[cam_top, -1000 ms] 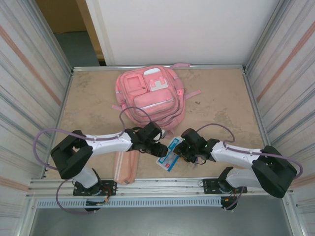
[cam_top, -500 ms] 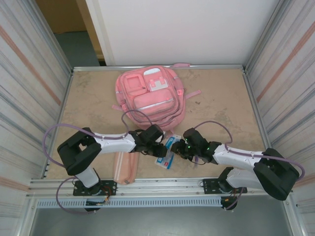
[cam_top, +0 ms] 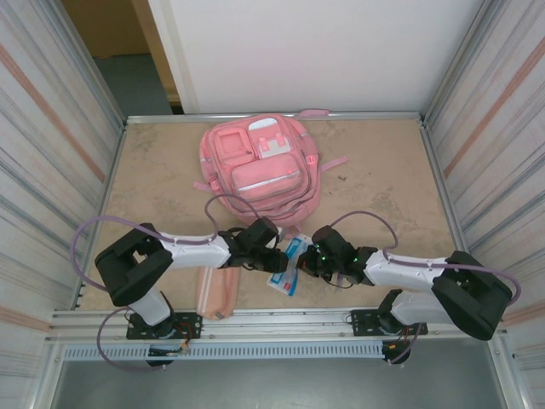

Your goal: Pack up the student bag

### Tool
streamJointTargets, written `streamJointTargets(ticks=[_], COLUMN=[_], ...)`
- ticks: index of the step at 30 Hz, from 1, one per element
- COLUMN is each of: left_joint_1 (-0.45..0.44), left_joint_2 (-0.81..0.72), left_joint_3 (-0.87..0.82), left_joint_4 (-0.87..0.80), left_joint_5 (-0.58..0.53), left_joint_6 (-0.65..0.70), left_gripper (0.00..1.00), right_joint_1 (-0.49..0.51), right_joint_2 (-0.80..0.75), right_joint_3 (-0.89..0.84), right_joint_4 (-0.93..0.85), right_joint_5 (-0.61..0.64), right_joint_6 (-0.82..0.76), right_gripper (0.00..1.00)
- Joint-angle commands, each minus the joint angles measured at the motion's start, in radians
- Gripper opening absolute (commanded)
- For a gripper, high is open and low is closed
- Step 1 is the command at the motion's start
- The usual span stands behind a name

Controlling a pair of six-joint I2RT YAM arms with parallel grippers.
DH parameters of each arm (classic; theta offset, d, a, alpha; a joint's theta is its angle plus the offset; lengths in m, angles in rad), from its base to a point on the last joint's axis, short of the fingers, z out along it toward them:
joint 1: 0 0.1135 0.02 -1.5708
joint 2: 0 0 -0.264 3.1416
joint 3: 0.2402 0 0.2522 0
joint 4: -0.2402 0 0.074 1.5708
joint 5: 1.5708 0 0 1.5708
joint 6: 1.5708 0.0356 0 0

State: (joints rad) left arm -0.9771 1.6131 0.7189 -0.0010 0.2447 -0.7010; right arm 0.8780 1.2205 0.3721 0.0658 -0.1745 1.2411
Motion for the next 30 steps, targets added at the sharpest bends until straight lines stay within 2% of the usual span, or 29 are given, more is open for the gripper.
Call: streamJointTargets(ticks=[1, 5, 9, 12, 15, 18, 20, 26, 30], left_joint_1=[-0.012, 0.004, 0.019, 0.051, 0.095, 0.157, 0.174, 0.174, 0.175], left_joint_2=[-0.028, -0.117, -0.215, -0.285, -0.353, -0.389, -0.397, -0.454, -0.467], left_joint_3=[-0.042, -0.066, -0.094, -0.137, -0.202, -0.284, -0.293, -0.310, -0.322], left_joint_4=[0.041, 0.009, -0.022, 0.000, 0.091, 0.231, 0.235, 0.152, 0.152], left_joint_5=[0.013, -0.002, -0.042, -0.024, 0.058, 0.195, 0.256, 0.191, 0.174], left_joint_6=[-0.015, -0.014, -0.007, -0.007, 0.012, 0.018, 0.025, 0.039, 0.028], left_gripper=[0.35, 0.48, 0.53, 0.54, 0.57, 0.59, 0.59, 0.59, 0.58], right_joint_1=[0.022, 0.024, 0.025, 0.026, 0.026, 0.026, 0.026, 0.011, -0.012], right_joint_2=[-0.057, -0.126, -0.175, -0.219, -0.266, -0.286, -0.286, -0.214, -0.126], right_joint_3=[0.008, 0.030, 0.084, 0.107, 0.116, 0.123, 0.134, 0.204, 0.247], right_joint_4=[-0.058, -0.095, -0.138, -0.151, -0.149, -0.137, -0.140, -0.250, -0.238], right_joint_5=[0.030, 0.028, -0.017, -0.044, -0.073, -0.109, -0.124, -0.084, -0.110], right_joint_6=[-0.043, -0.137, -0.266, -0.337, -0.394, -0.444, -0.472, -0.548, -0.603], right_gripper=[0.00, 0.00, 0.00, 0.00, 0.00, 0.00, 0.00, 0.00, 0.00])
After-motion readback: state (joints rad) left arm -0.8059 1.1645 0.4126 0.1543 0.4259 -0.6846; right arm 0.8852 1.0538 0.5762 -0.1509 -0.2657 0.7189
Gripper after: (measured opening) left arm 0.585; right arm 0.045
